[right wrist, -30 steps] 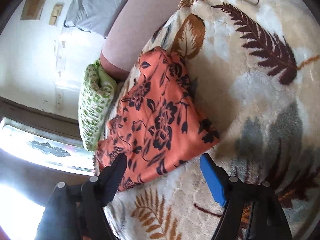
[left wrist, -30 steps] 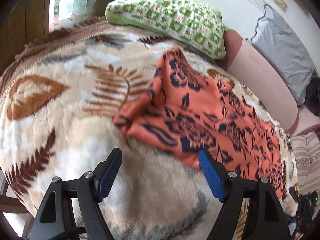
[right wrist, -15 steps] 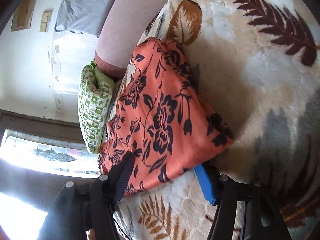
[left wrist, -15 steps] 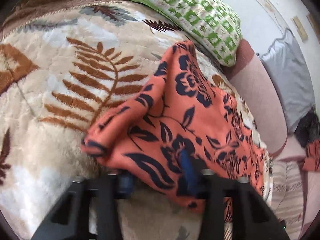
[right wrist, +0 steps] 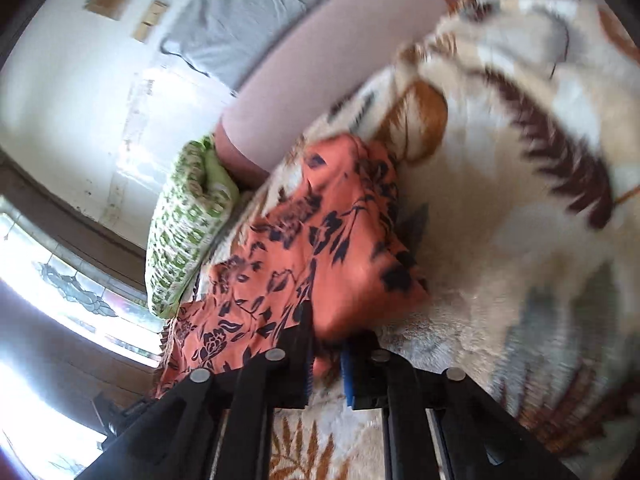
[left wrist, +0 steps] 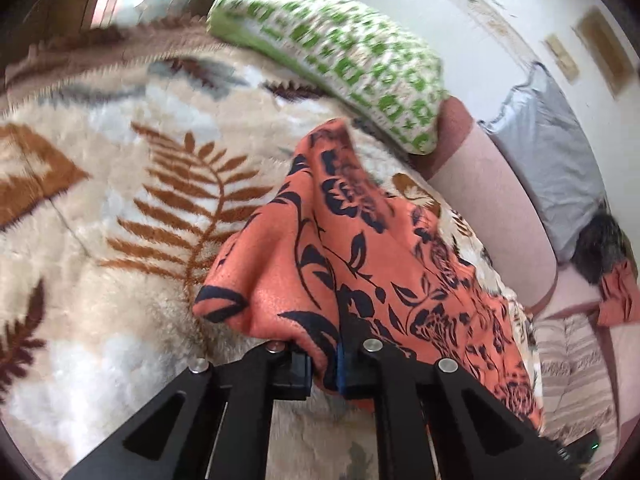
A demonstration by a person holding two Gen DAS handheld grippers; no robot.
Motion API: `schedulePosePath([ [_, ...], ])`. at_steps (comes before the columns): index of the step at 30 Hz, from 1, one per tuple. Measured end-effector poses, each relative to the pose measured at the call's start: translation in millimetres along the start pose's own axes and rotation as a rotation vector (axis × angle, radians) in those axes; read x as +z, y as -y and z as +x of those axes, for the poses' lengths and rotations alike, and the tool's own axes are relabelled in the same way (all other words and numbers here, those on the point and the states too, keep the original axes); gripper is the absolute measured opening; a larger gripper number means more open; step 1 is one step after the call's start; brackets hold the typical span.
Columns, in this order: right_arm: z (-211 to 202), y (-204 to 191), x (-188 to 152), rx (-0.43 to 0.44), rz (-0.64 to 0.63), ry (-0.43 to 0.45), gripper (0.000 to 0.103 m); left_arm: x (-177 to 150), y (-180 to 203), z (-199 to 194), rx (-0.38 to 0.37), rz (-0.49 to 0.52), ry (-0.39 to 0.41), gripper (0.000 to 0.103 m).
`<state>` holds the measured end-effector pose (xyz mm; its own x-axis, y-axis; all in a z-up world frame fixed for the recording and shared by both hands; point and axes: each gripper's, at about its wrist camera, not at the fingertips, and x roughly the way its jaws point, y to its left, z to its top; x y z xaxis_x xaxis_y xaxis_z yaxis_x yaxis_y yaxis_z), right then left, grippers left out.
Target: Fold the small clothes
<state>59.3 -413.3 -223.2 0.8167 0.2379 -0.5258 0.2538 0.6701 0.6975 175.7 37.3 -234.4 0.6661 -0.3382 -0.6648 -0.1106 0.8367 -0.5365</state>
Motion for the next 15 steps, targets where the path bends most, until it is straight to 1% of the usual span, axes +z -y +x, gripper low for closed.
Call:
schedulePosePath([
  [1,-9.2,-0.6,-1.1,-0.007,-0.004,0.014,0.007,-2.4,2.5,-5.5,-0.002,0.014,0.005,0.008],
  [2,-19.0,0.9,-1.8,-0.010,-0.003,0.031,0.003,-5.5,5.9,-10.7,0.004,0.032,0.010,0.008],
  [4,-34.9,3.1,2.9,0.001,-0.001,0.043,0.002,-9.5,8.7,-15.7,0.025,0.055,0.016,0.008],
  [5,-37.3,6.0,6.2,-0.001,0.003,0.040,0.002,-10.4,6.3,-14.2,0.029,0.044,0.007,0.008],
  [6,-39.1,9.7,8.5,-0.004,0.026,0.034,0.002,-9.9,2.1,-10.4,0.030,0.023,-0.011,0.009],
  [7,-39.6,16.1,10.1,0.016,0.072,0.021,0.007,-9.6,-2.1,-4.3,0.028,0.000,-0.037,0.009],
  [8,-37.5,22.7,10.7,0.049,0.126,-0.004,0.007,-8.6,-6.7,3.1,0.032,-0.025,-0.071,0.011],
  [9,-33.2,29.5,10.0,0.080,0.185,-0.034,0.007,-8.9,-14.6,9.8,0.039,-0.068,-0.103,0.015],
  [10,-28.7,35.2,8.4,0.090,0.228,-0.059,0.007,-10.2,-20.8,13.3,0.035,-0.103,-0.120,0.018],
  [11,-25.8,39.7,6.4,0.085,0.245,-0.077,0.008,-10.6,-24.9,15.0,0.033,-0.125,-0.129,0.023],
  [12,-19.0,43.7,4.6,0.075,0.265,-0.108,0.010,-10.1,-28.2,16.0,0.021,-0.145,-0.131,0.026],
  [13,-12.3,48.3,2.4,0.073,0.296,-0.137,0.018,-10.2,-29.3,15.9,0.010,-0.154,-0.132,0.029],
  [14,-5.8,53.8,-0.6,0.077,0.340,-0.161,0.029,-8.8,-28.7,16.4,-0.002,-0.155,-0.130,0.035],
  [15,-2.2,57.3,-3.7,0.086,0.367,-0.168,0.036,-8.2,-27.4,17.3,-0.013,-0.153,-0.130,0.044],
])
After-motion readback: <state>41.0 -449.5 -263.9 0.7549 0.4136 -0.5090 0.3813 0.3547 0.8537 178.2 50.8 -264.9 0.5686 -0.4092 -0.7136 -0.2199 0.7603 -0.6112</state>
